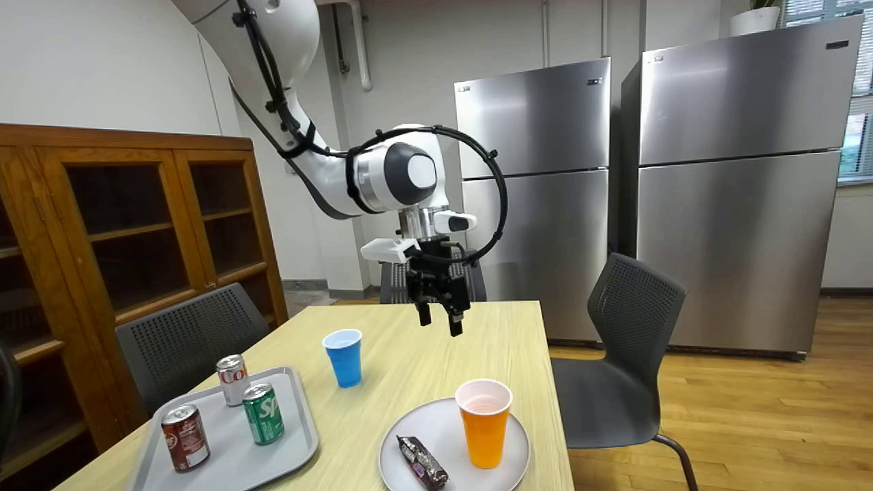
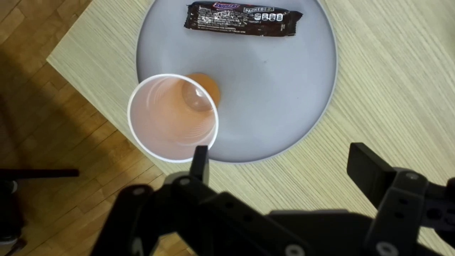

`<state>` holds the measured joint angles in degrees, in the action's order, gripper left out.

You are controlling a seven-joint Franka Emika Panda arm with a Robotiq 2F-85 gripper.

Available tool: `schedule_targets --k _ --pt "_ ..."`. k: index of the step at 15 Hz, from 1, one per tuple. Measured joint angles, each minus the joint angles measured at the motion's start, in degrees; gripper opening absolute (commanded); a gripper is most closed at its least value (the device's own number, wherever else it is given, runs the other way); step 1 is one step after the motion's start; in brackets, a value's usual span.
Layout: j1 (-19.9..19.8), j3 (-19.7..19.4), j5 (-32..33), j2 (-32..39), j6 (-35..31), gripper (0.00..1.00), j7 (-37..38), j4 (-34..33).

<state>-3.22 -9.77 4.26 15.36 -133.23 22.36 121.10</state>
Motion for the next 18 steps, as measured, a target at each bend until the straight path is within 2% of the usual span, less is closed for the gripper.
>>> schedule_targets --k 18 --pt "-1.2 -3.0 -0.5 10.1 -5.0 1.00 1.2 1.0"
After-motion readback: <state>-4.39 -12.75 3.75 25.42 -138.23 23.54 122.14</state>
